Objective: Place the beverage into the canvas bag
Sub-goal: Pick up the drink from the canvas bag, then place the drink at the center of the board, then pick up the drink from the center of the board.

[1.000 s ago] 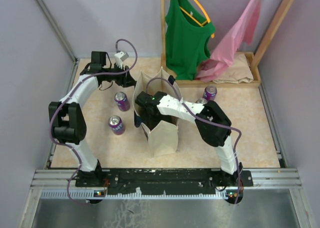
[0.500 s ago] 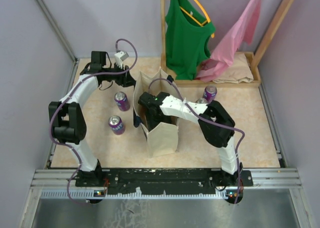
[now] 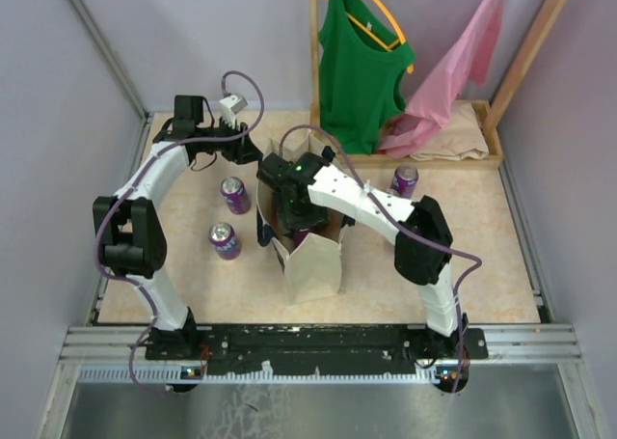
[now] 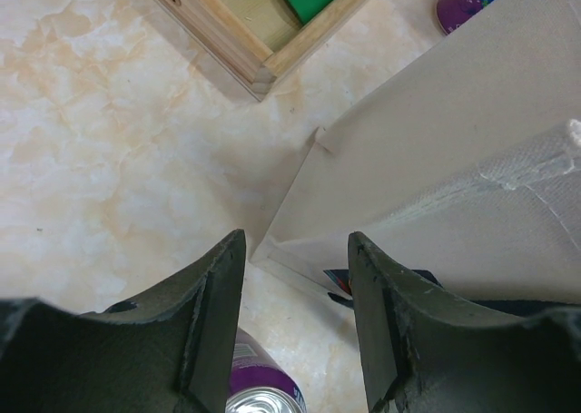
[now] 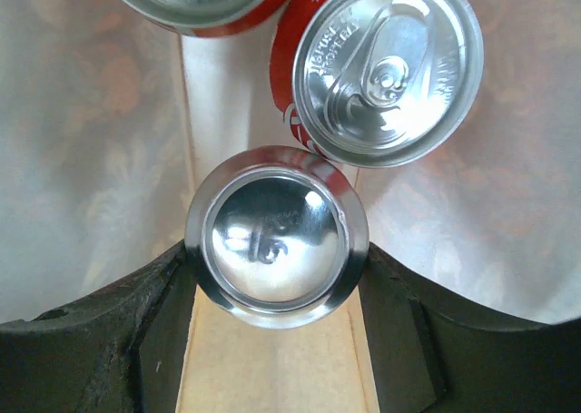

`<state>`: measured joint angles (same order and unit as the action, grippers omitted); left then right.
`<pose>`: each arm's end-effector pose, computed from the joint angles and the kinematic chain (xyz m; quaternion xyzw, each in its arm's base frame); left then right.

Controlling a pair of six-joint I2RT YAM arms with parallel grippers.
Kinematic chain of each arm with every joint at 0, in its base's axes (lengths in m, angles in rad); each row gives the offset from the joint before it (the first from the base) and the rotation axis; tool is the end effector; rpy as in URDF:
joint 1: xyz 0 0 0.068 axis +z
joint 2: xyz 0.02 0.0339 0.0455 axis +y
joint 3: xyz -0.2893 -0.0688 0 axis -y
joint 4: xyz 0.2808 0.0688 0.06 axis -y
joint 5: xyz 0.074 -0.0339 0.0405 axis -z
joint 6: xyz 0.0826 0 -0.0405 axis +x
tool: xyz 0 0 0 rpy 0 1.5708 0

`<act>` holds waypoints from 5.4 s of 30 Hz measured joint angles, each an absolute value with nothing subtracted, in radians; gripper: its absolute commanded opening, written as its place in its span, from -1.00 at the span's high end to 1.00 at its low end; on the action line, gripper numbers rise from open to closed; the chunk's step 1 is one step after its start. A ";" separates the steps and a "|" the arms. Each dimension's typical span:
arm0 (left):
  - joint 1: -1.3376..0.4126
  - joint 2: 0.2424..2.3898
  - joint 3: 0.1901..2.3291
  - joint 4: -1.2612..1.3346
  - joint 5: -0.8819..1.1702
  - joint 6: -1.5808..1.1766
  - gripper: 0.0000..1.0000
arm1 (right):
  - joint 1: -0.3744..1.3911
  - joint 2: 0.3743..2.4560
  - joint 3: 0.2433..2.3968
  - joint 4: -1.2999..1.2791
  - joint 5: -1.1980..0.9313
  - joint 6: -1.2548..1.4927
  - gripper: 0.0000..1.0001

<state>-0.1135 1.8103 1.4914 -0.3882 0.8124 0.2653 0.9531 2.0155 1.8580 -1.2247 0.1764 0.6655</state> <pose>0.4637 -0.1132 0.2785 0.3195 0.7882 -0.3287 0.4106 0.2784 0.3669 0.2373 -0.1339 0.9826 0.0074 0.1282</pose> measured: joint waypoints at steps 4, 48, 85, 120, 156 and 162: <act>-0.113 1.810 1.499 -0.389 0.812 0.265 -0.10 | 0.946 2.015 1.948 -1.262 0.203 0.665 1.00; -0.113 1.933 1.675 -0.387 0.824 0.247 -0.11 | 0.767 1.777 2.272 -1.298 0.355 0.630 1.00; -0.113 1.970 1.761 -0.418 0.811 0.258 -0.11 | 0.175 1.187 1.257 -0.931 0.595 0.701 1.00; -0.113 1.939 1.729 -0.403 0.787 0.241 -0.13 | 0.128 1.355 0.916 -0.516 0.523 0.655 0.28; -0.113 1.922 1.699 -0.381 0.782 0.228 -0.14 | 0.480 1.603 1.585 -0.905 0.453 0.547 -0.89; -0.113 1.906 1.684 -0.381 0.782 0.229 -0.14 | 0.519 1.685 1.585 -0.993 0.426 0.583 -0.91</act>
<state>-0.1135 1.9057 1.6840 -0.3813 0.7822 0.2291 0.5190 1.6852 1.5848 -0.9932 0.4255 0.5827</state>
